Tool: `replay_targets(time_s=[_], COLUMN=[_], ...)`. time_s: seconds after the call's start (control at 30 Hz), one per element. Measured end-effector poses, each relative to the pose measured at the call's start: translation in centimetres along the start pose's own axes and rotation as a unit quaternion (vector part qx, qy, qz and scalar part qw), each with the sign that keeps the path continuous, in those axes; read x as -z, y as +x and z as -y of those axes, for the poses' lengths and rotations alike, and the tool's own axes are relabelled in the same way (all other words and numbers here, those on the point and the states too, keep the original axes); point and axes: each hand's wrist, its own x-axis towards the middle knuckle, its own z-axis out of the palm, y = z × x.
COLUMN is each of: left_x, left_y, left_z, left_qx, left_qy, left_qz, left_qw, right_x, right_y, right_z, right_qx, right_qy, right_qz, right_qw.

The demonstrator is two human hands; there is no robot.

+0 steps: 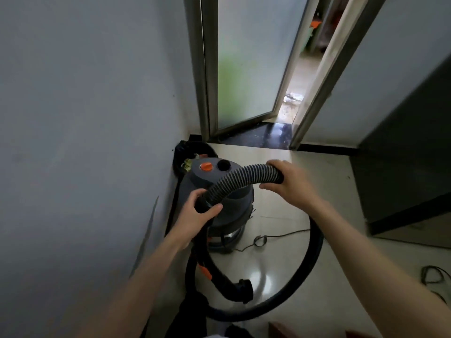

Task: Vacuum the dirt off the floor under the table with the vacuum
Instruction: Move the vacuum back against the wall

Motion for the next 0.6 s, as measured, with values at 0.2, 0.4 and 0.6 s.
replay_targets(time_s=[0.2,0.4,0.6], left_x=[0.4,1.0,-3.4], left_y=[5.0,12.3,22.3], left_z=[5.2,7.4,6.5], left_qx=[0.112,0.145,0.016], left_qy=[0.061,0.139,0.313], left_qz=[0.137,0.232,0.092], left_qw=[0.982,0.952,0.945], right_x=[-5.8,-9.7,-12.3], right_y=[2.1,4.4,5.6], right_z=[-2.9,-6.2,-10.7], right_qx=[-0.074,-0.071,-0.067], right_qy=[-0.034,-0.103,-0.125], right_qz=[0.107,0.177,0.232], right_qw=[0.991,0.976,0.962])
